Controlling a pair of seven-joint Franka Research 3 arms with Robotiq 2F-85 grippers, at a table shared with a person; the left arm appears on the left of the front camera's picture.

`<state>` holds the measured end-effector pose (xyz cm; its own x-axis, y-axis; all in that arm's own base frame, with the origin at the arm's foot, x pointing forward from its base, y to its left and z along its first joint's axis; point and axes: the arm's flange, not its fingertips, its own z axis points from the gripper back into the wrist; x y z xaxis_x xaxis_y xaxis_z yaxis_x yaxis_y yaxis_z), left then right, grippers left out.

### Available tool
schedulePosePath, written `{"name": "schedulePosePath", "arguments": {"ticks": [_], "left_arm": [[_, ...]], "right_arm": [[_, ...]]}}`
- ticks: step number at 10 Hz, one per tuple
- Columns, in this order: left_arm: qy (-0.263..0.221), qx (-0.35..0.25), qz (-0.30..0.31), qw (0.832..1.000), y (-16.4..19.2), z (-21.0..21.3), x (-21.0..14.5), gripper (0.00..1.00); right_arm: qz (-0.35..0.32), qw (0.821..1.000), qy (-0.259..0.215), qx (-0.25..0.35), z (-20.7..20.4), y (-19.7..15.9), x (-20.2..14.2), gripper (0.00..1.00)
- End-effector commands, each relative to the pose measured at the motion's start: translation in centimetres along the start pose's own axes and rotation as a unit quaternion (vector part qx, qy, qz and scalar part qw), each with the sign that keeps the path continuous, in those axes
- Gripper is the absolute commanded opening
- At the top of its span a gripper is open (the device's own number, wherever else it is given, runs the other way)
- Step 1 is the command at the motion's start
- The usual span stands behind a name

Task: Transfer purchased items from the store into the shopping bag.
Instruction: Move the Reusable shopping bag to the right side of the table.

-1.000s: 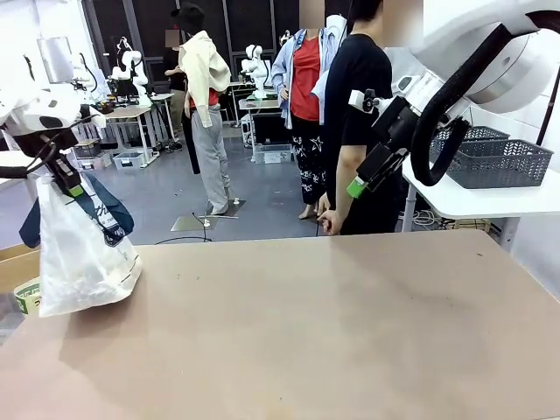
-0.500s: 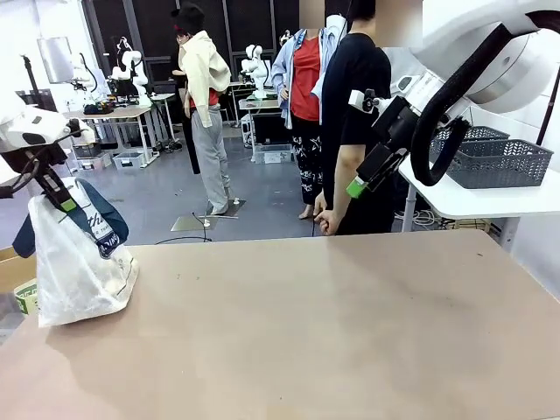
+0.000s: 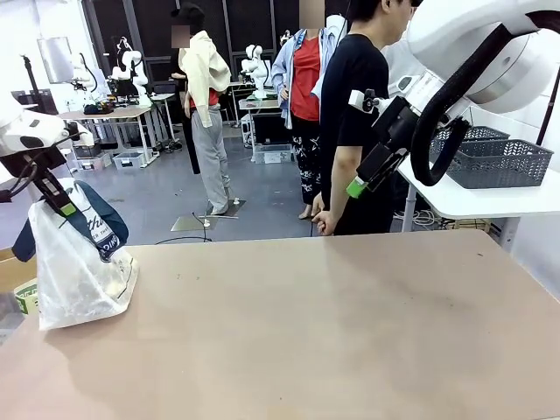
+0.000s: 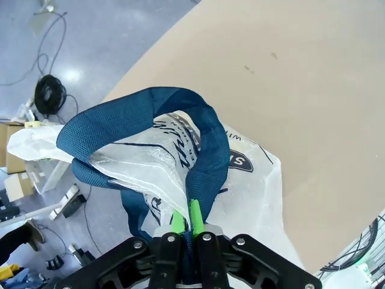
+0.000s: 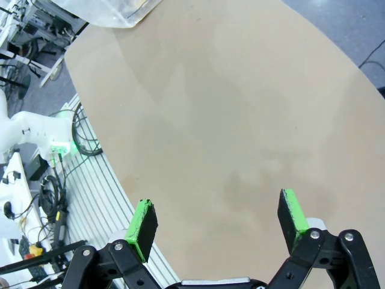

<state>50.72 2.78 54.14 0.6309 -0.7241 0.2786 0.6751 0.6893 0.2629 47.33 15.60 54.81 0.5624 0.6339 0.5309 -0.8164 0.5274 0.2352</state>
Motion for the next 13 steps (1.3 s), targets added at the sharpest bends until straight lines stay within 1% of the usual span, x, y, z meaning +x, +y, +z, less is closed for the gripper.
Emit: {"name": "schedulePosePath", "arguments": {"ticks": [1,4,5,9,10,11,12,13], "left_arm": [[0.002,0.006,-0.004,1.000,0.4,0.0,0.3,0.00],[0.002,0.006,-0.004,1.000,0.4,0.0,0.3,0.00],[0.000,0.000,0.000,1.000,0.0,0.0,0.0,0.09],[0.002,0.006,0.000,1.000,0.0,0.9,0.0,0.87],[0.002,0.007,0.002,1.000,0.0,1.3,0.0,1.00],[0.002,0.006,0.005,1.000,0.0,1.7,0.1,1.00],[0.011,0.002,0.000,1.000,-0.2,2.3,0.5,1.00],[0.007,0.001,-0.011,1.000,-0.4,3.2,0.8,1.00]], "right_arm": [[0.000,1.000,0.005,-0.002,0.1,0.0,0.1,1.00],[0.000,1.000,0.005,-0.002,0.1,0.0,0.1,1.00],[0.000,1.000,0.005,-0.002,0.1,0.0,0.1,1.00],[0.000,1.000,0.005,-0.002,0.1,0.0,0.1,1.00],[0.000,1.000,0.005,-0.002,0.1,0.0,0.1,1.00],[0.000,1.000,0.005,-0.002,0.1,0.0,0.1,1.00],[0.000,1.000,0.005,-0.002,0.1,0.0,0.1,1.00],[0.000,1.000,0.005,-0.002,0.1,0.0,0.1,1.00]]}}
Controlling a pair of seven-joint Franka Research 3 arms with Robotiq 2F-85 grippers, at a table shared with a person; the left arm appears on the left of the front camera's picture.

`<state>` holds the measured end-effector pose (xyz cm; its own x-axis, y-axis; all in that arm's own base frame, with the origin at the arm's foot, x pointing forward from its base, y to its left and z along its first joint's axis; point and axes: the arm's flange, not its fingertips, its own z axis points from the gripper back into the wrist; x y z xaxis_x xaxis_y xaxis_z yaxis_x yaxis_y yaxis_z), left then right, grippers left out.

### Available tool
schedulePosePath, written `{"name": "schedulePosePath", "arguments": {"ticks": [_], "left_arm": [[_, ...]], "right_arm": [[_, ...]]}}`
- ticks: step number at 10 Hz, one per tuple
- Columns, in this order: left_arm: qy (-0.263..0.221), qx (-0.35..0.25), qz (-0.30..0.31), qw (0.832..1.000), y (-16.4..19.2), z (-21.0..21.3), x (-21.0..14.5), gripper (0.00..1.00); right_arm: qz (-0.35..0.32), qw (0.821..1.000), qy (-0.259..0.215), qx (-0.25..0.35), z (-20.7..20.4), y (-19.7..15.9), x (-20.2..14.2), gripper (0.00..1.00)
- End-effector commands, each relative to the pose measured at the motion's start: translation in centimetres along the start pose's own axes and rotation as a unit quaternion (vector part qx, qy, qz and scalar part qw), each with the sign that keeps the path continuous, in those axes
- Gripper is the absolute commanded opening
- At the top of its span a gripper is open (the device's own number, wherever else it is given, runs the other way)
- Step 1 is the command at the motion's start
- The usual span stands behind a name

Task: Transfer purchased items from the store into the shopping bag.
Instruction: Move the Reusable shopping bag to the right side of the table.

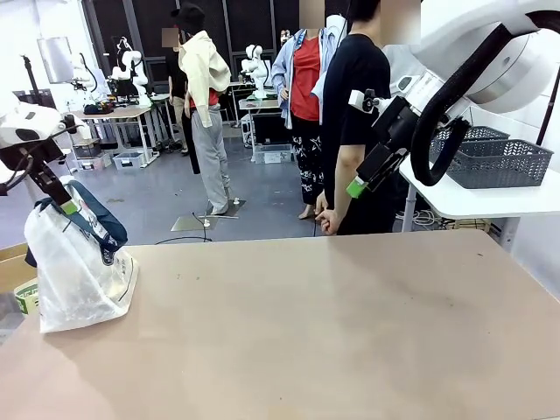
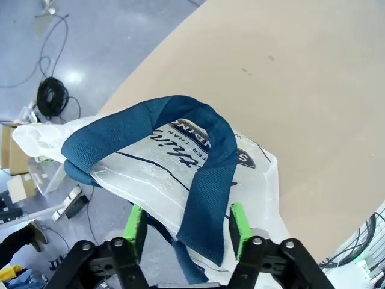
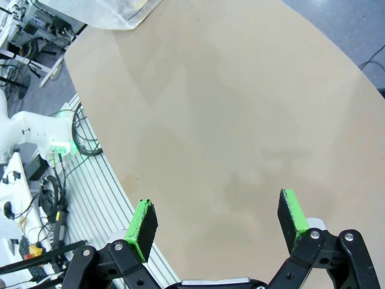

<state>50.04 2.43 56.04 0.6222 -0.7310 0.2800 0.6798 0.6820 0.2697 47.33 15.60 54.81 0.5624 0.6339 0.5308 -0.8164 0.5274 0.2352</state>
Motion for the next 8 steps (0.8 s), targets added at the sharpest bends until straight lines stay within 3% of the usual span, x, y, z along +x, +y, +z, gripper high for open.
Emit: {"name": "schedulePosePath", "arguments": {"ticks": [1,7,8], "left_arm": [[0.008,-0.002,-0.015,1.000,-0.2,1.8,0.8,1.00],[0.016,0.005,-0.019,1.000,0.0,4.3,2.2,1.00],[-0.003,-0.026,-0.026,0.999,-0.1,4.6,2.5,1.00]], "right_arm": [[0.000,1.000,0.005,-0.002,0.1,0.0,0.1,1.00],[0.000,1.000,0.005,-0.002,0.1,0.0,0.1,1.00],[0.000,1.000,0.005,-0.002,0.1,0.0,0.1,1.00]]}}
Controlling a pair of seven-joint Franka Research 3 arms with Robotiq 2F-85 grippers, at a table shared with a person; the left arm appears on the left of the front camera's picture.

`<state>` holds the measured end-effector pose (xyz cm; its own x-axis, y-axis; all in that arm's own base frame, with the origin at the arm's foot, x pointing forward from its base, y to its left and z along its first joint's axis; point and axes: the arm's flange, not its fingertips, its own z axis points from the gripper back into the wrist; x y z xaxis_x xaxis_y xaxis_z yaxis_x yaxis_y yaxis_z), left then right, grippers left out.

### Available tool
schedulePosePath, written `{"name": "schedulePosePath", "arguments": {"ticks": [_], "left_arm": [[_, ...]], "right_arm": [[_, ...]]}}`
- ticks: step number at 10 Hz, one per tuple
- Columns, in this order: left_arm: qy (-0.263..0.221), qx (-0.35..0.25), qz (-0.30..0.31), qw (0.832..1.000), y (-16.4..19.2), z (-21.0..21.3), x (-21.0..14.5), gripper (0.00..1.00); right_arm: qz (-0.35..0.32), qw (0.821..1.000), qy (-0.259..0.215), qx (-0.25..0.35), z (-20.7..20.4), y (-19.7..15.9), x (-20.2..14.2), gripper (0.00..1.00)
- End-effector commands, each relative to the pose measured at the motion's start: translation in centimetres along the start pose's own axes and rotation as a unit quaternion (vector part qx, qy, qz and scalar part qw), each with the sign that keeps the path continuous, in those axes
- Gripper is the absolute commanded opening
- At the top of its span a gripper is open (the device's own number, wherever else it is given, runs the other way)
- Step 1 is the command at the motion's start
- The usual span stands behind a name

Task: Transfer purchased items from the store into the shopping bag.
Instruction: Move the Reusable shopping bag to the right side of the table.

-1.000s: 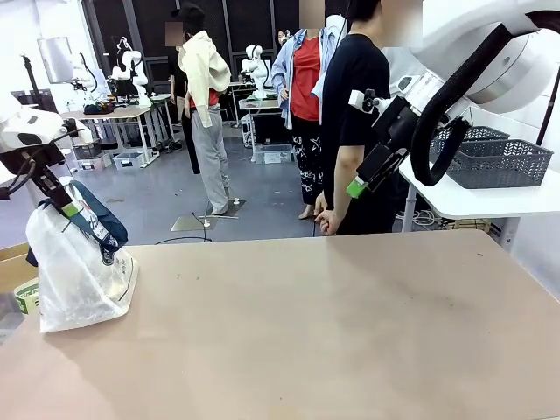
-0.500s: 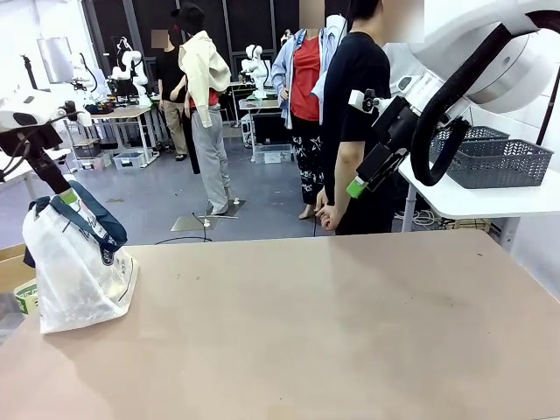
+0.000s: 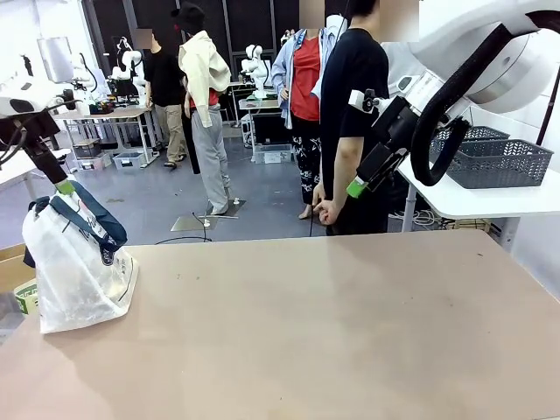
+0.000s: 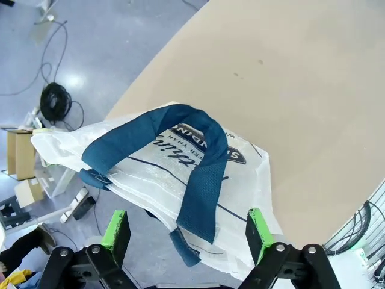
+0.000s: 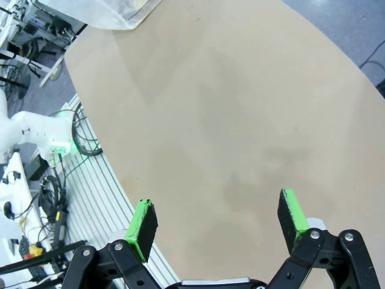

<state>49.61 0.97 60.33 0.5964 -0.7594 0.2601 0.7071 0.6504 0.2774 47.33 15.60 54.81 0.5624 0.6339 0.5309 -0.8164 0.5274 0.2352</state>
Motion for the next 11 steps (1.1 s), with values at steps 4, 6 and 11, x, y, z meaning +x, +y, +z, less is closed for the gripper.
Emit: {"name": "schedulePosePath", "arguments": {"ticks": [4,6,11], "left_arm": [[-0.132,-0.149,-0.090,0.976,-0.9,0.4,2.5,1.00],[-0.224,-0.207,-0.142,0.942,-1.5,-0.9,3.6,1.00],[-0.340,-0.166,-0.220,0.899,-2.4,-3.1,5.3,1.00]], "right_arm": [[0.000,1.000,0.005,-0.002,0.1,0.0,0.1,1.00],[0.000,1.000,0.005,-0.002,0.1,0.0,0.1,1.00],[0.000,1.000,0.005,-0.002,0.1,0.0,0.1,1.00]]}}
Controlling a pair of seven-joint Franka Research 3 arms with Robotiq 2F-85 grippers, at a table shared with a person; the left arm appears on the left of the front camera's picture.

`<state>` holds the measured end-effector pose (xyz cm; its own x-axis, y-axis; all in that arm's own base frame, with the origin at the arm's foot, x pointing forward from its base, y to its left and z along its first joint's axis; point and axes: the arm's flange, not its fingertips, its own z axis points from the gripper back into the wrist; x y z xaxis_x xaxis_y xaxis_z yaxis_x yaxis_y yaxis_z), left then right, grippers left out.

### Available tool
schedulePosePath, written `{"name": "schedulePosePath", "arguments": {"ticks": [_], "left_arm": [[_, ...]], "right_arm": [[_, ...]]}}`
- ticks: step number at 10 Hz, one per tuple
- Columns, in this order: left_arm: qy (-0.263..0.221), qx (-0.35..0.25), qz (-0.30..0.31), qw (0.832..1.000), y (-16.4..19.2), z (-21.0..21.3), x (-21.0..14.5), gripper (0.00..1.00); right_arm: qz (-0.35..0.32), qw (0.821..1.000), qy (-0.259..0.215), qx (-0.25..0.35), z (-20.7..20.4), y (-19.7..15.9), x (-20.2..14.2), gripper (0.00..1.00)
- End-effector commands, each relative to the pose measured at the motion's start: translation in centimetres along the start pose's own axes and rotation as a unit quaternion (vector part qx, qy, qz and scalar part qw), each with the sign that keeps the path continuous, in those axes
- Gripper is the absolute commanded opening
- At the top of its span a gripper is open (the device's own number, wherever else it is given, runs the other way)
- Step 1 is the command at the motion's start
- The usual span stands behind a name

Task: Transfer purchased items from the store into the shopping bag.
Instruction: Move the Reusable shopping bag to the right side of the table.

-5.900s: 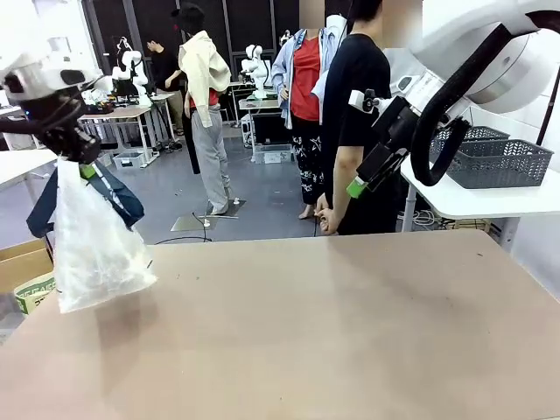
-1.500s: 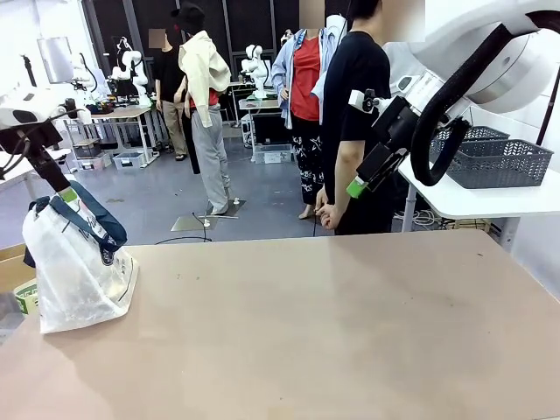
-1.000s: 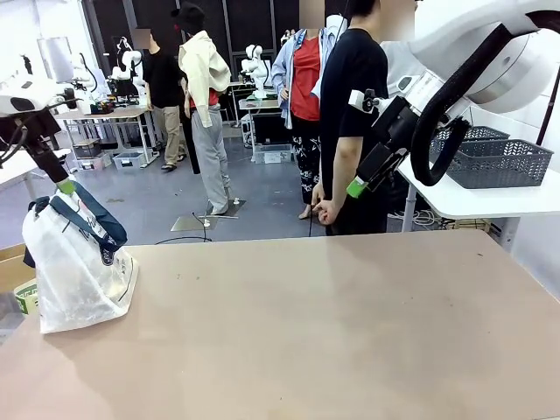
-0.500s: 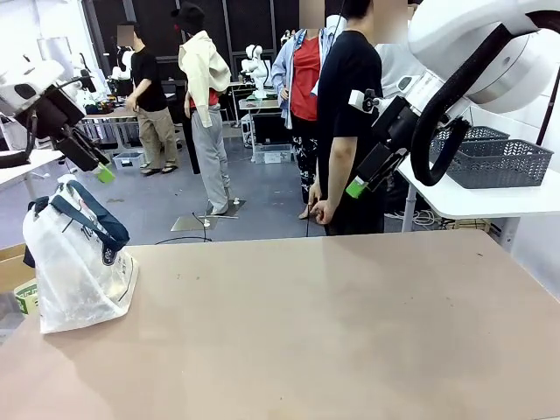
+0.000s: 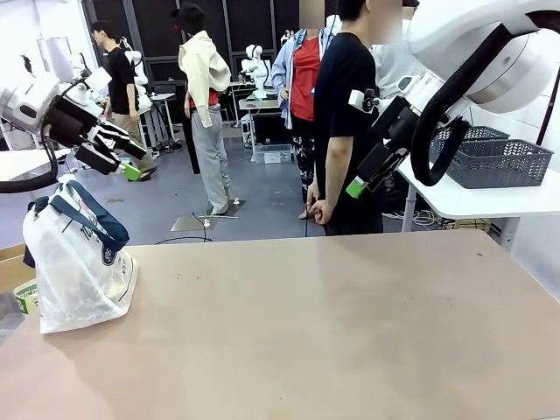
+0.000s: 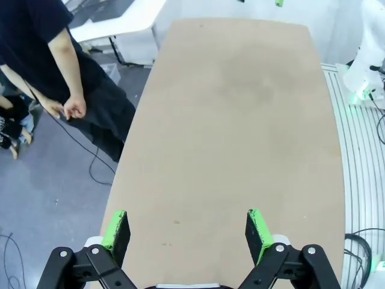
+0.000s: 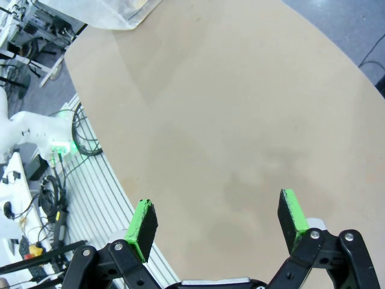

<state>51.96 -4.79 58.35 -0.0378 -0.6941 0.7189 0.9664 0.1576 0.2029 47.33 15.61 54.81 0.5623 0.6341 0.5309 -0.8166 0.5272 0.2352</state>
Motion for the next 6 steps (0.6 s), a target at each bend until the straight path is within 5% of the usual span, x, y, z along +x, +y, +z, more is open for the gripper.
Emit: {"name": "schedulePosePath", "arguments": {"ticks": [1,6], "left_arm": [[0.002,0.019,-0.004,1.000,0.16,-0.21,-0.16,1.00],[0.000,0.000,0.000,1.000,0.00,0.00,0.00,1.00]], "right_arm": [[0.000,1.000,0.005,-0.002,0.11,0.00,0.09,1.00],[0.000,1.000,0.005,-0.002,0.11,0.00,0.09,1.00]]}}
